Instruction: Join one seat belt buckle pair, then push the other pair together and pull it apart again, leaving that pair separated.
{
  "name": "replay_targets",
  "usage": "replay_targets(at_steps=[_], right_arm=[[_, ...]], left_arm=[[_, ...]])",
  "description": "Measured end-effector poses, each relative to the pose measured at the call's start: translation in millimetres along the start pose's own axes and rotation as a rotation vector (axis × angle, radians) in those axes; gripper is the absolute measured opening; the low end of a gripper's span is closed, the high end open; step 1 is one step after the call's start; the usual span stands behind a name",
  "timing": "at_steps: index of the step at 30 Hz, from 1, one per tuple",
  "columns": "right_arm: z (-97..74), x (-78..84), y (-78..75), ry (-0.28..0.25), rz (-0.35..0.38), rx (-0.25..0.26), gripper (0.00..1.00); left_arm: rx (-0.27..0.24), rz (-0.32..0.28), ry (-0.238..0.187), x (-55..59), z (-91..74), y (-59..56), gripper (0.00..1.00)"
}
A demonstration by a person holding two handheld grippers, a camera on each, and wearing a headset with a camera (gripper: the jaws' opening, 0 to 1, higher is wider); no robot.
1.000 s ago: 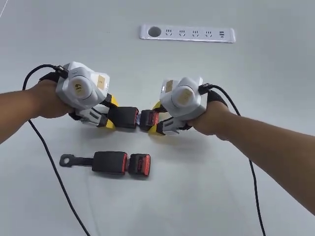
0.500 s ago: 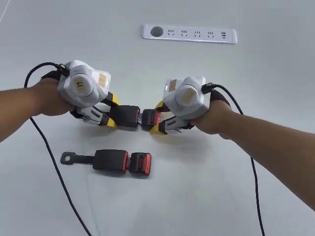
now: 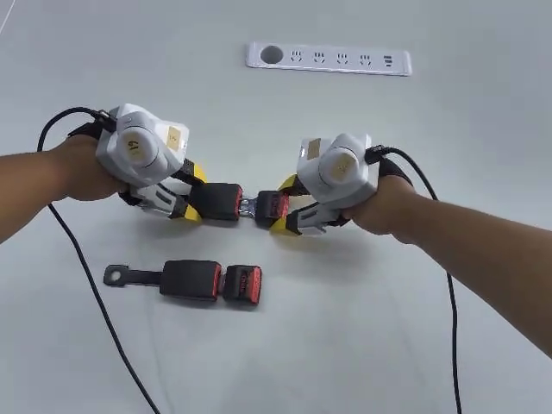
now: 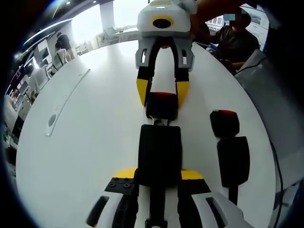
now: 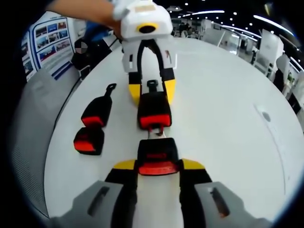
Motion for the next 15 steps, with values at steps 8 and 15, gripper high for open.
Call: replay_targets(at_steps=[8, 15], right_arm=[[-13.5, 10.1, 0.7, 0.008, -0.001, 0.001, 0.33], [-32.5, 24.8, -1.8, 0.018, 0.012, 0.006, 0.33]], left_arm=[[0.003, 0.005, 0.006, -1.2, 0.4, -0.4, 0.32], [0.002, 0.003, 0.016, -2.1, 0.6, -0.4, 0.32]])
Point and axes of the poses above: the centre of the closed fingertips' face, and the gripper's own axes: z roughly forward along the fingers, y roughly to its left, x roughly out of its underside, the point moved 9 cm from there along -z, roughly backward along the fingers, and after that the axes turned 9 degrees about -y, right-handed, at the moved point
